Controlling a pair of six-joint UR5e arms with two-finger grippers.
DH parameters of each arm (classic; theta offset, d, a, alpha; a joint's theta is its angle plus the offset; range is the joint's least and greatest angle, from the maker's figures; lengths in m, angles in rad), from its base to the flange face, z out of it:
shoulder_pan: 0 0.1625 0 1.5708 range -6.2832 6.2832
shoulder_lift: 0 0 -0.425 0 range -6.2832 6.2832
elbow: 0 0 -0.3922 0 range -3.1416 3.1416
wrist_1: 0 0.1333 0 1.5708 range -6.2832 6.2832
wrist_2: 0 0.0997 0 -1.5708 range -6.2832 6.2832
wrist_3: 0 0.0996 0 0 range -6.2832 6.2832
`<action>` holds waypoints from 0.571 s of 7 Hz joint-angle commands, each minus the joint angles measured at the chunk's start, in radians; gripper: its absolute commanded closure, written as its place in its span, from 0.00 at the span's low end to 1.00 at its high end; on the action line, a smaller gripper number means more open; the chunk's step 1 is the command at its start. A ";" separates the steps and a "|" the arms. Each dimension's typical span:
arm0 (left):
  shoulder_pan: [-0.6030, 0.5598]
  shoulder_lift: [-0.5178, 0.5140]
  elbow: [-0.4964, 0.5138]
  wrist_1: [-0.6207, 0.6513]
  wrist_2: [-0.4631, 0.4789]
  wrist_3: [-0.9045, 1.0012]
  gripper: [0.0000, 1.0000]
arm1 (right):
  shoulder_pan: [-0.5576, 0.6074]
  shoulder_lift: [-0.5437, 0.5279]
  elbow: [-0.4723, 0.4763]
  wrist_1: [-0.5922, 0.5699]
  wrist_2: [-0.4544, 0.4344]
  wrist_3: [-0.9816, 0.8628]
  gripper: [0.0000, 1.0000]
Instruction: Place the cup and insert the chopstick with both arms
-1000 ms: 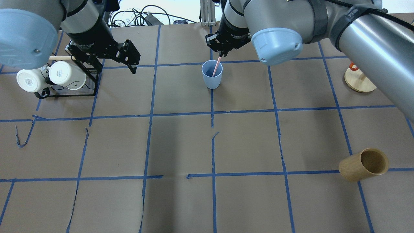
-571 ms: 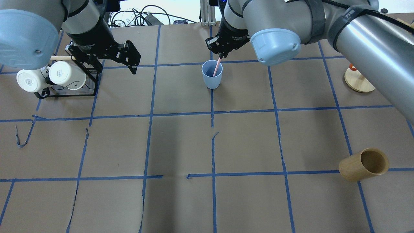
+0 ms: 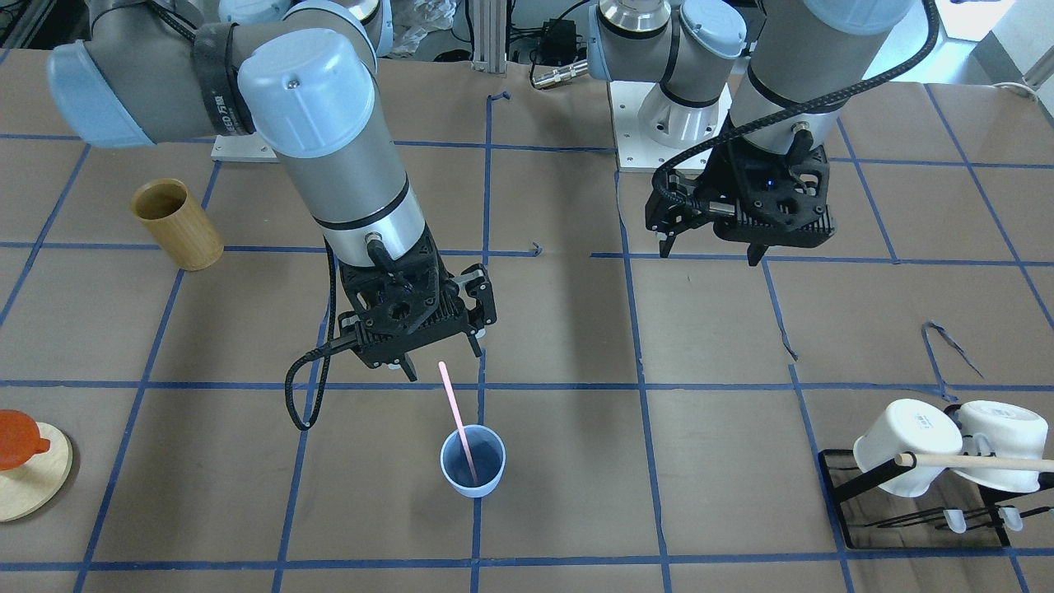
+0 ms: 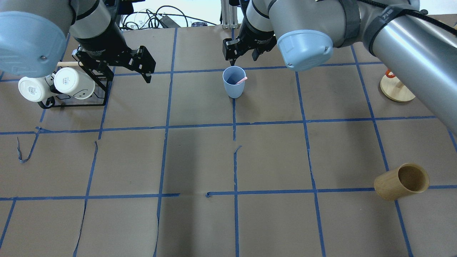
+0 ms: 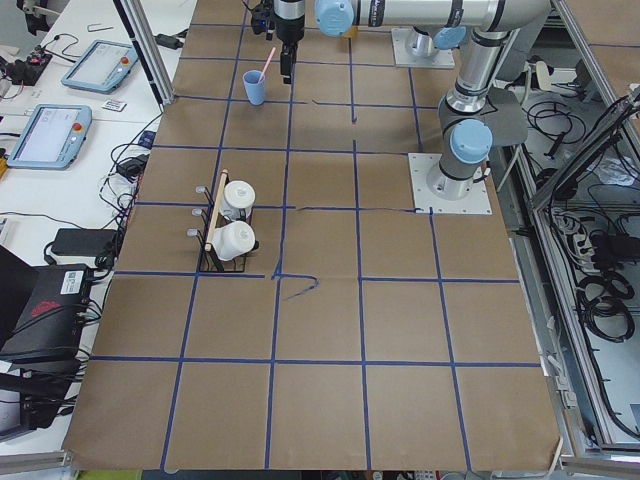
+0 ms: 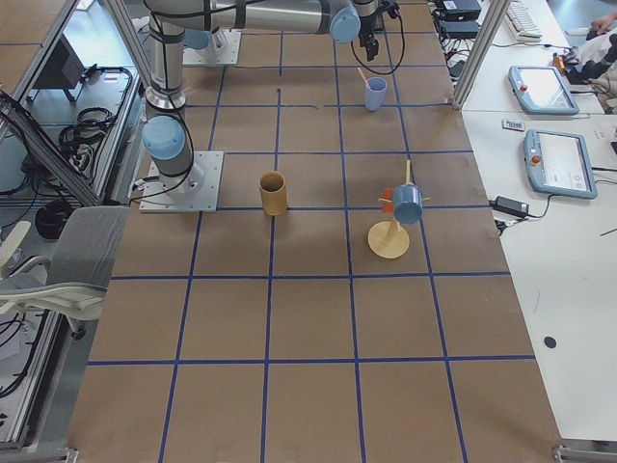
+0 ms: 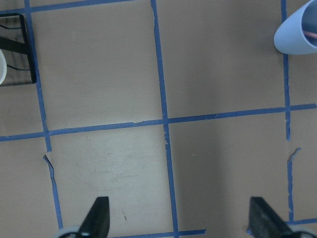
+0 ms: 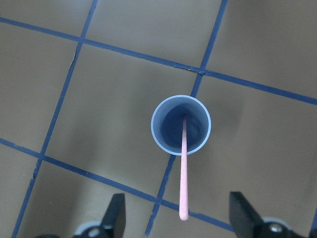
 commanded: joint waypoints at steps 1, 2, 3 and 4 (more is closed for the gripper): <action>0.000 -0.001 0.000 0.000 0.000 0.000 0.00 | -0.106 -0.109 0.006 0.194 -0.033 0.003 0.00; -0.002 -0.001 0.000 0.000 0.000 0.000 0.00 | -0.189 -0.155 0.004 0.361 -0.064 0.000 0.00; -0.002 -0.002 0.000 0.000 0.000 0.000 0.00 | -0.249 -0.199 0.003 0.431 -0.131 -0.003 0.00; -0.002 -0.002 0.000 0.000 0.000 0.000 0.00 | -0.256 -0.221 0.006 0.442 -0.180 0.000 0.00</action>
